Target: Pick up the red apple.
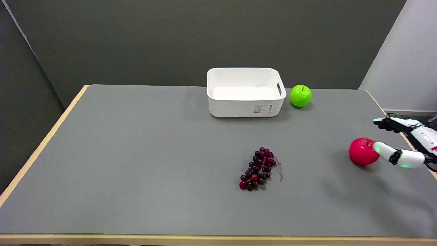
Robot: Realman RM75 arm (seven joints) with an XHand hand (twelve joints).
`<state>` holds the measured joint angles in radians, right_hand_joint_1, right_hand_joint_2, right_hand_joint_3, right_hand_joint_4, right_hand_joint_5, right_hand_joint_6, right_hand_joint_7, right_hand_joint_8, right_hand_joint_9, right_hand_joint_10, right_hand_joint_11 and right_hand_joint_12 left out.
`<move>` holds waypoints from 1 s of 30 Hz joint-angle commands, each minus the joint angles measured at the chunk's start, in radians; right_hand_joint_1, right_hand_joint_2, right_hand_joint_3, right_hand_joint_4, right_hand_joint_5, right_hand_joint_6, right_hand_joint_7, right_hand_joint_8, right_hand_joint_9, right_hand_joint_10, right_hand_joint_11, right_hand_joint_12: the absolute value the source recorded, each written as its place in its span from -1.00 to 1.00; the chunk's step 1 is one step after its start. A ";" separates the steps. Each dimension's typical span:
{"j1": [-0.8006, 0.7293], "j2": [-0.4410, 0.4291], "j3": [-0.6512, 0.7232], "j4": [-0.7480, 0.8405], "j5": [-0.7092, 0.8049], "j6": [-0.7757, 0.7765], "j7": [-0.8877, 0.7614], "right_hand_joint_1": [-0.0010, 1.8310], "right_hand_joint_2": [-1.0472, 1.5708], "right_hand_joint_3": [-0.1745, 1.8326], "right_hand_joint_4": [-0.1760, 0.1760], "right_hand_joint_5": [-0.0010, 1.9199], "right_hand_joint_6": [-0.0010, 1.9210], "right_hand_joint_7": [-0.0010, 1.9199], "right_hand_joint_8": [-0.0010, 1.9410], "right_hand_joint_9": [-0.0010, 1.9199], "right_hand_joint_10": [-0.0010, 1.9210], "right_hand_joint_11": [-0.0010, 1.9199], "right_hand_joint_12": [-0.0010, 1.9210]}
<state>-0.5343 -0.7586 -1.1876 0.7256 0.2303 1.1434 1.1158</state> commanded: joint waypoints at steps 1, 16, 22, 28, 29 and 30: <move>0.122 0.022 -0.034 0.041 -0.187 -0.173 0.043 -0.73 0.22 0.06 0.20 -0.67 -0.38 -0.55 -0.44 -0.67 -0.04 -0.81 0.44; 0.077 -0.030 -0.039 0.059 -0.187 -0.217 0.034 -0.72 0.22 0.06 0.20 -0.68 -0.38 -0.55 -0.45 -0.68 -0.05 -0.81 0.43; 0.060 -0.046 -0.042 0.066 -0.187 -0.219 0.030 -0.67 0.25 -0.02 0.18 -0.67 -0.40 -0.53 -0.48 -0.70 0.00 -0.81 0.46; 0.062 -0.048 -0.036 0.068 -0.202 -0.210 0.002 -0.71 0.22 0.07 0.18 -0.67 -0.38 -0.54 -0.44 -0.67 -0.05 -0.79 0.45; 0.064 -0.047 -0.036 0.069 -0.202 -0.209 -0.007 -0.70 0.22 0.07 0.18 -0.67 -0.37 -0.54 -0.44 -0.66 -0.04 -0.79 0.45; 0.067 -0.044 -0.038 0.069 -0.202 -0.206 -0.010 -0.64 0.23 0.04 0.17 -0.67 -0.38 -0.53 -0.45 -0.67 -0.02 -0.79 0.46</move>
<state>-0.4649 -0.7866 -1.2235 0.7805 0.0580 0.9482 1.1464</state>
